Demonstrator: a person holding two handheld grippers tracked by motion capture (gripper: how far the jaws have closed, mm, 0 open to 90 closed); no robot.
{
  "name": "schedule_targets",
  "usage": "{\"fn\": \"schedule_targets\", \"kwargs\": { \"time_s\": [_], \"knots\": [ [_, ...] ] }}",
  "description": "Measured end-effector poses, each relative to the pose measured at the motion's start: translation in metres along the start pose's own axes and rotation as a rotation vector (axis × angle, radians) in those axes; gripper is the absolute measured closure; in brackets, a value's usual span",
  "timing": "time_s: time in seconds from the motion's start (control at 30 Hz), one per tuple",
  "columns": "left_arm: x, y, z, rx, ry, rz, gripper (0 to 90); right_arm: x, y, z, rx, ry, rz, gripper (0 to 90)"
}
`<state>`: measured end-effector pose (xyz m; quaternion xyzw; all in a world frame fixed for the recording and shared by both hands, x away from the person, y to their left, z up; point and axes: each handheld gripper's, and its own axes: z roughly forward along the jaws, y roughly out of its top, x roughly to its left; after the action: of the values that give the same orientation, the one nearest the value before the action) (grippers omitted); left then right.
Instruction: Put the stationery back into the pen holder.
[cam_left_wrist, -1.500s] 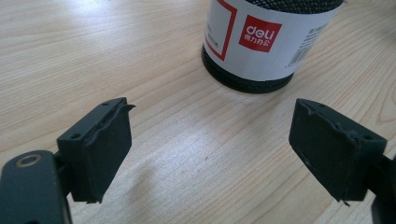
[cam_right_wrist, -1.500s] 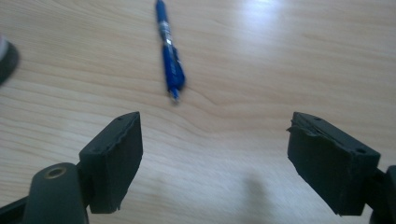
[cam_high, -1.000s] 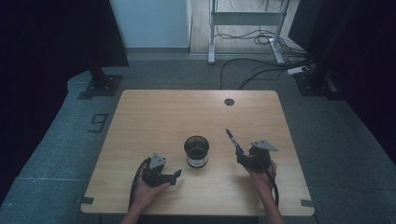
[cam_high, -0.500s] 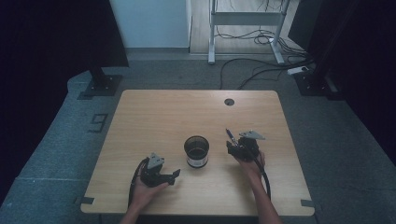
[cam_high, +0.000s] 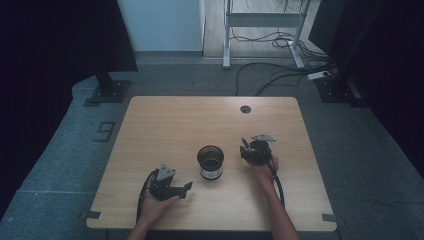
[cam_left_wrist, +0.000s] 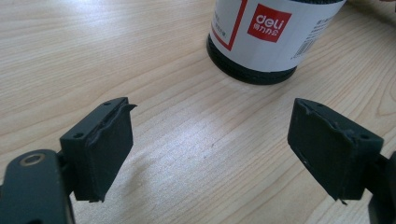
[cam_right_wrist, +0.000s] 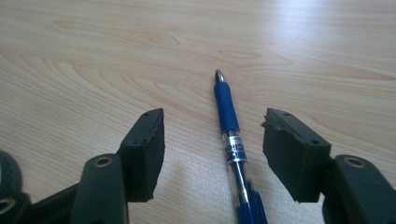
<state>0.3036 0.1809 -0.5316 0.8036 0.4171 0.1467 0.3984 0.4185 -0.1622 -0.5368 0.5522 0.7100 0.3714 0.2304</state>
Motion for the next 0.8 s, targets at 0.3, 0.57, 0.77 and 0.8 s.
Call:
{"fn": "schedule_targets", "kwargs": {
  "time_s": [0.3, 0.57, 0.77, 0.8],
  "knots": [
    [0.001, -0.001, 0.001, 0.002, -0.002, -0.008, 14.4, -0.003, 0.006, 0.013, 0.007, -0.005, -0.003, 41.1],
    [0.004, -0.001, 0.000, -0.001, -0.004, -0.014, 14.5, -0.004, 0.007, 0.027, 0.065, -0.024, -0.044, 45.7],
    [0.005, -0.001, -0.001, -0.004, -0.003, -0.018, 14.5, -0.003, 0.009, 0.028, 0.065, -0.029, -0.062, 60.5],
    [0.005, -0.001, -0.001, -0.005, -0.004, -0.019, 14.5, -0.005, 0.009, 0.028, 0.067, -0.031, -0.058, 65.1]
  ]
}}
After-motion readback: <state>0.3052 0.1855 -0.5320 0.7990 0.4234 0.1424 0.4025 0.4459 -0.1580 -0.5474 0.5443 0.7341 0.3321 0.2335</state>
